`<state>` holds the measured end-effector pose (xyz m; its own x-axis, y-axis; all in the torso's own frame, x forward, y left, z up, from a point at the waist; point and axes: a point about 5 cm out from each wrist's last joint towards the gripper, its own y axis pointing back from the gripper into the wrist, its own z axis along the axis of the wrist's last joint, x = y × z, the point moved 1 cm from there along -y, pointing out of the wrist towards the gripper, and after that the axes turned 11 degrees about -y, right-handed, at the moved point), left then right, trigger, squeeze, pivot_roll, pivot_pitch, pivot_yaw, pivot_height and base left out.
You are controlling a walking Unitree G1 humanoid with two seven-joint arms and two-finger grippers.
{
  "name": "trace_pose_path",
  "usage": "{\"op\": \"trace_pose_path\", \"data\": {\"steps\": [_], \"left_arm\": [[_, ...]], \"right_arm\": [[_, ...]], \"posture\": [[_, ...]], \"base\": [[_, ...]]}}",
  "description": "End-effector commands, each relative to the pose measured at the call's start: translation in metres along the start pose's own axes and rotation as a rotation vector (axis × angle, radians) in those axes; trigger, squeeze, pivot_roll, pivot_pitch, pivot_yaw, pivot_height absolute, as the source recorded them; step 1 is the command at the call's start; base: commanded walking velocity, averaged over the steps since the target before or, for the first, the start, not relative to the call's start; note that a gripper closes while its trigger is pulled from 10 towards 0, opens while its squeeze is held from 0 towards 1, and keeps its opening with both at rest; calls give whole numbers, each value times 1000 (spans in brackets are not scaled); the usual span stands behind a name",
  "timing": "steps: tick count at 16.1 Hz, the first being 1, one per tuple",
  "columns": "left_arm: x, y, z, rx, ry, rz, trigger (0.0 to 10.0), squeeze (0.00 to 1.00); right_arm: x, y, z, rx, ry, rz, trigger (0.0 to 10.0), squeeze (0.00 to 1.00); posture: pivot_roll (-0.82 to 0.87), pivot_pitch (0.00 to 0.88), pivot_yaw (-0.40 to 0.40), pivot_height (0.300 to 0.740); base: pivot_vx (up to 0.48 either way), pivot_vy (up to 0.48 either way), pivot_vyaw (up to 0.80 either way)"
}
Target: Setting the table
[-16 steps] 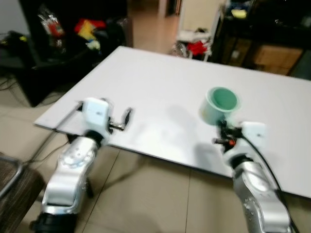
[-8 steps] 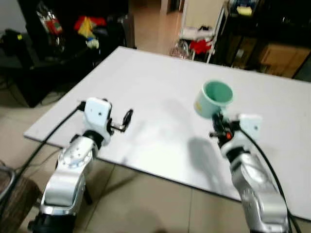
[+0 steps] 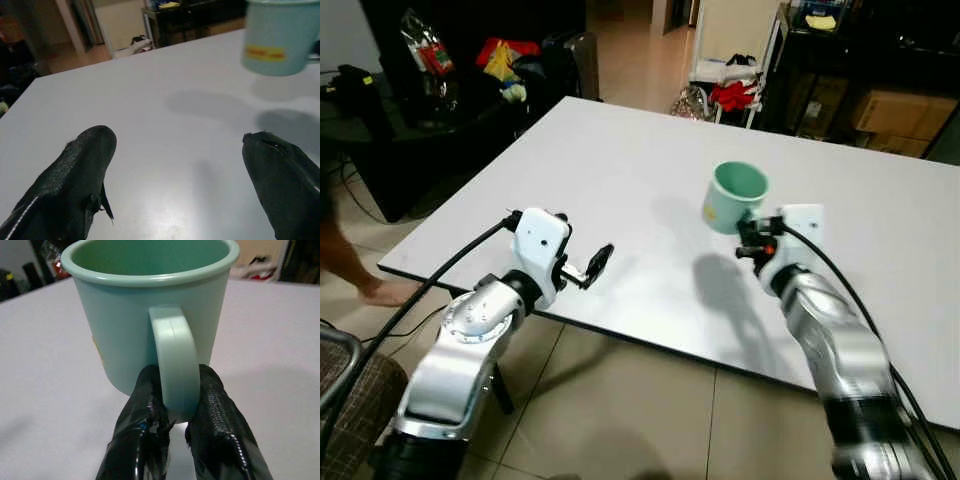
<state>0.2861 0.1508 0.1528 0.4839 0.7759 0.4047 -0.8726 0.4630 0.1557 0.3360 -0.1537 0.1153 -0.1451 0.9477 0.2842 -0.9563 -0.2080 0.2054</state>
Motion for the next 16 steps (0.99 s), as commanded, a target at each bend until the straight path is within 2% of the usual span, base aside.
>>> {"op": "trace_pose_path", "data": {"steps": [1,4,9,11,16], "left_arm": [[2,-1,8,-17,-18,-36,10000,0],[2,6,5,8,-36,-75,10000,0],[-1,15,8,21,-48,-132,10000,0],[6,16,11,27,-65,-97,10000,0],[20,26,24,12,-82,-76,10000,0]], "right_arm": [[-6,-9,5,-4,24,2,10000,0],[-5,-33,8,22,35,39,10000,0],[2,-51,13,11,53,65,10000,0],[8,-58,24,-21,39,61,10000,0],[18,-65,35,-43,47,53,10000,0]], "posture": [[98,0,-27,740],[116,0,-35,740],[162,0,-51,740],[182,1,-55,740],[234,122,-81,740]], "base": [[0,0,0],[0,0,0],[0,0,0],[0,0,0],[0,0,0]]}}
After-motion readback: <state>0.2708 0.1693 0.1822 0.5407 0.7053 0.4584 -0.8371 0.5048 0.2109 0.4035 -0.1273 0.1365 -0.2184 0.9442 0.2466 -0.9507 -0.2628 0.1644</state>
